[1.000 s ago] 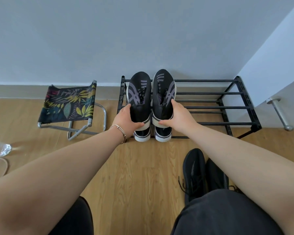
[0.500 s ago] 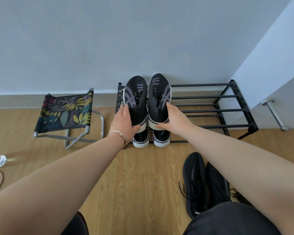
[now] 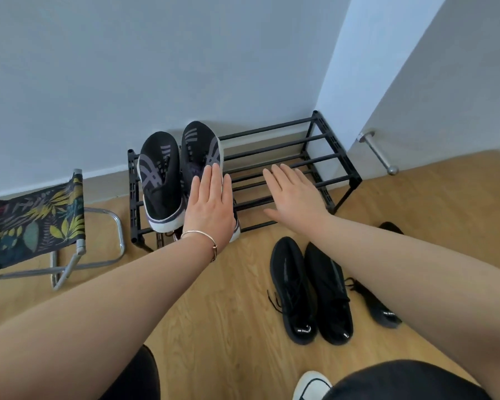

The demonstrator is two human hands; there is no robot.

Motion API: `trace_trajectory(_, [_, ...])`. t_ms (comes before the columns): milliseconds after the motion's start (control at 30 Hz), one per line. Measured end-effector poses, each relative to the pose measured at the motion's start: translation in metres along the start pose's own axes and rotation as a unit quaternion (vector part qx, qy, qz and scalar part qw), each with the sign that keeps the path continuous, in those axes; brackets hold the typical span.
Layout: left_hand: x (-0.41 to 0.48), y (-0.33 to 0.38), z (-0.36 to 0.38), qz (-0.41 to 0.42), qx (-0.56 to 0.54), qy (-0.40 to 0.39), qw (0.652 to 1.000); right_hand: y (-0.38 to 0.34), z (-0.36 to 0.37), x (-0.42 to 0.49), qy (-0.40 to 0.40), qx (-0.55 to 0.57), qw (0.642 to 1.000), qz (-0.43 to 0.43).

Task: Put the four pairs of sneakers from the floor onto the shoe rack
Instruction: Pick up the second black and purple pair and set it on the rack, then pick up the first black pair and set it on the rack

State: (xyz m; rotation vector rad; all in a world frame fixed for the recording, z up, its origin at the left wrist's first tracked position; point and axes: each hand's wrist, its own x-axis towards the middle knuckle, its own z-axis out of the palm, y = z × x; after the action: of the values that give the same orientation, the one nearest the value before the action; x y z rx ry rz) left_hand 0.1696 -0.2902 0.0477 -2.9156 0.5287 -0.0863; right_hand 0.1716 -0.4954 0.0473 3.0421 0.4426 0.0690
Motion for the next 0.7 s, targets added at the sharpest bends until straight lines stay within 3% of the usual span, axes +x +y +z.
trace_trajectory(200, [0.015, 0.055, 0.011, 0.042, 0.0, -0.023, 0.999, 0.045, 0.013, -0.048, -0.007, -0.011, 1.0, 0.022])
trace_trajectory(567, [-0.009, 0.167, 0.071, 0.029, -0.032, -0.156, 0.987, 0.079, 0.1, -0.163, -0.151, 0.042, 0.978, 0.139])
trace_trajectory(700, [-0.024, 0.193, 0.097, -0.014, -0.057, -0.225, 0.973, 0.069, 0.133, -0.189, -0.183, 0.088, 0.96, 0.192])
